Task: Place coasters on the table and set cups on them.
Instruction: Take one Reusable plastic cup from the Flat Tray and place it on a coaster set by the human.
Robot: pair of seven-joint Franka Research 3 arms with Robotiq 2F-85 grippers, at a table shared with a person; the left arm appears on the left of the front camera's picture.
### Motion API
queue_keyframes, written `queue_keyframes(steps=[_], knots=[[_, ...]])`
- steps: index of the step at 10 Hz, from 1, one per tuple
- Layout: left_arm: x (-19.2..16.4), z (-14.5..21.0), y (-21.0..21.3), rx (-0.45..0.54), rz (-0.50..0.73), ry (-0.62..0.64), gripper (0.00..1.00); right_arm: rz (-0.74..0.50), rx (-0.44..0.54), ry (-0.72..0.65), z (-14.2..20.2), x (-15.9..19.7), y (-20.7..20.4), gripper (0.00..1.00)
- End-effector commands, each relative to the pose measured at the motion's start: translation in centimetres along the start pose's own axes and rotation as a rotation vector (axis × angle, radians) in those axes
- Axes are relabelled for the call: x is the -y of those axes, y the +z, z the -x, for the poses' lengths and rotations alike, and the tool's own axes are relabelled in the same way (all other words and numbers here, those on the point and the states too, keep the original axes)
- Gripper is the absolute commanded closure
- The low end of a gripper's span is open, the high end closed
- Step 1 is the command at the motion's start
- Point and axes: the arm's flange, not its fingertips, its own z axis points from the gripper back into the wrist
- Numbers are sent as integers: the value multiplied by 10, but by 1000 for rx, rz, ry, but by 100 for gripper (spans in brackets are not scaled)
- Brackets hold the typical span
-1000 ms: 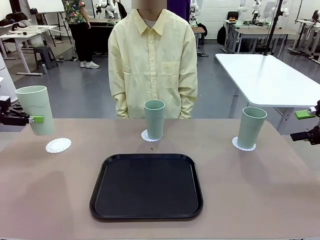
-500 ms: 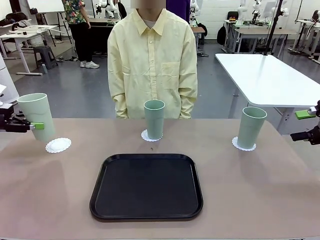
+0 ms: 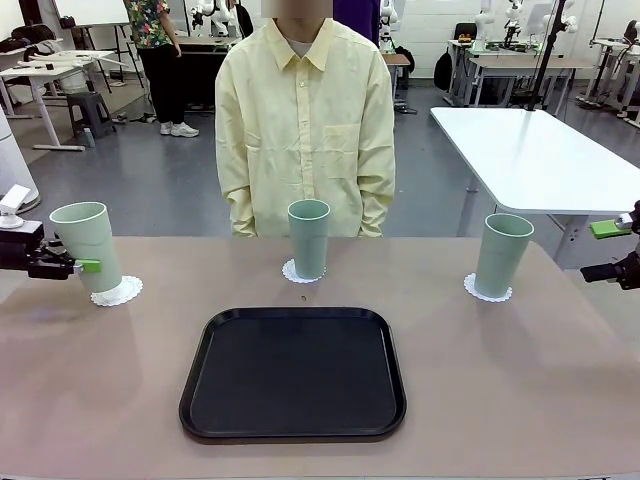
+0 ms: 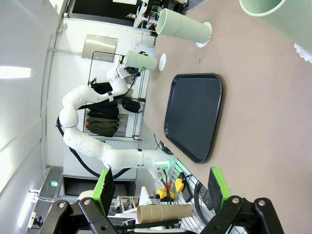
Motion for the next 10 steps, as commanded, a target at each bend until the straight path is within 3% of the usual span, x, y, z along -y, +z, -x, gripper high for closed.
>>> queue_keyframes(steps=[1,10], knots=[[-8,3,-5,-15,15,-48,15,-12,4,9,2,-2,0,0],[-18,21,-17,-14,20,-103,15,-12,4,9,2,-2,0,0]])
